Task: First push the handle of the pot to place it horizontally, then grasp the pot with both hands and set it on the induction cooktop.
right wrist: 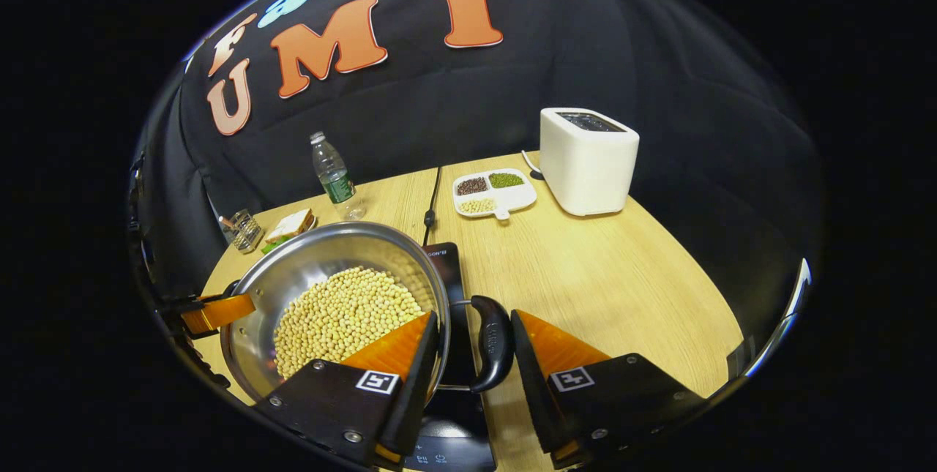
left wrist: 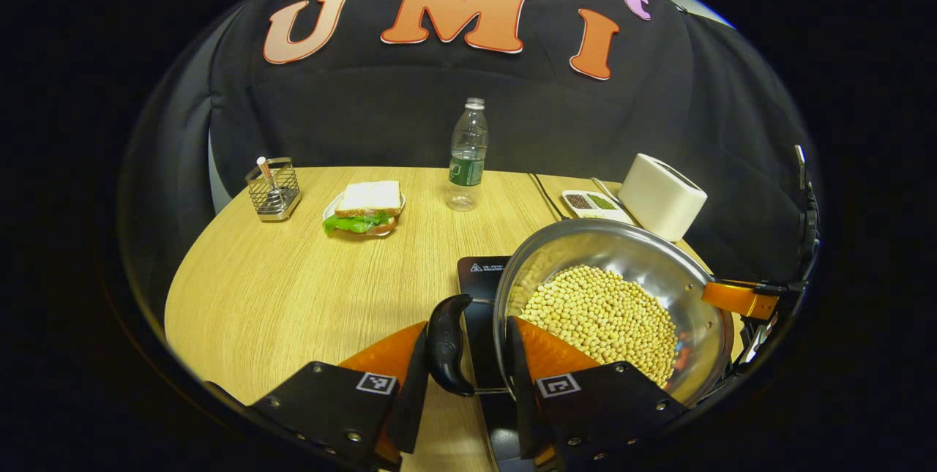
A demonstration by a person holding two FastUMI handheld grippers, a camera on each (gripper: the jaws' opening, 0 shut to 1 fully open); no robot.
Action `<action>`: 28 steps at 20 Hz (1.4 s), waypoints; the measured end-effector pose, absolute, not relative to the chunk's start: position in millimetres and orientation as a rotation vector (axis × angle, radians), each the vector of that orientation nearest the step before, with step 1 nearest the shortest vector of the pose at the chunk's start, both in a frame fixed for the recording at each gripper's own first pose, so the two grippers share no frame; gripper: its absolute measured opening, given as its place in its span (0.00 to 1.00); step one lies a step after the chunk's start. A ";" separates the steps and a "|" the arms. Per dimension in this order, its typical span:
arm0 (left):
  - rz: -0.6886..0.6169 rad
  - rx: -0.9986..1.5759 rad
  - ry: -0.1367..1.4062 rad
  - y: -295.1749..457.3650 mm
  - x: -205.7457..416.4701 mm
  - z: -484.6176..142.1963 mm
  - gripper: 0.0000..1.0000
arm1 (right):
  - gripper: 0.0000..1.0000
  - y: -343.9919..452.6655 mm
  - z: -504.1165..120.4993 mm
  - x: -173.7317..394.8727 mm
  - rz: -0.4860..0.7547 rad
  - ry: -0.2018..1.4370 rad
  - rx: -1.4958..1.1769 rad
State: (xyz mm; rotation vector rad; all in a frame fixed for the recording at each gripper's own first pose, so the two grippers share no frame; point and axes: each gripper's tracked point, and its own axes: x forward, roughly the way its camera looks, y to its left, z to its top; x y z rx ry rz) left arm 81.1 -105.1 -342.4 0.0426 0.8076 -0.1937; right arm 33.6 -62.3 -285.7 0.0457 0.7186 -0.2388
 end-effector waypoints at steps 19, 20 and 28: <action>-0.019 0.064 0.332 -24.8 67.5 -84.1 0.92 | 0.95 -55.1 -54.5 -1.7 -0.204 0.288 -0.011; -0.019 0.061 0.313 -21.4 62.2 -70.7 0.92 | 0.94 -55.8 -41.2 -7.0 -0.205 0.260 -0.014; 0.023 0.115 0.099 8.3 17.7 25.8 0.91 | 1.00 -51.9 43.7 -43.1 -0.181 0.069 -0.064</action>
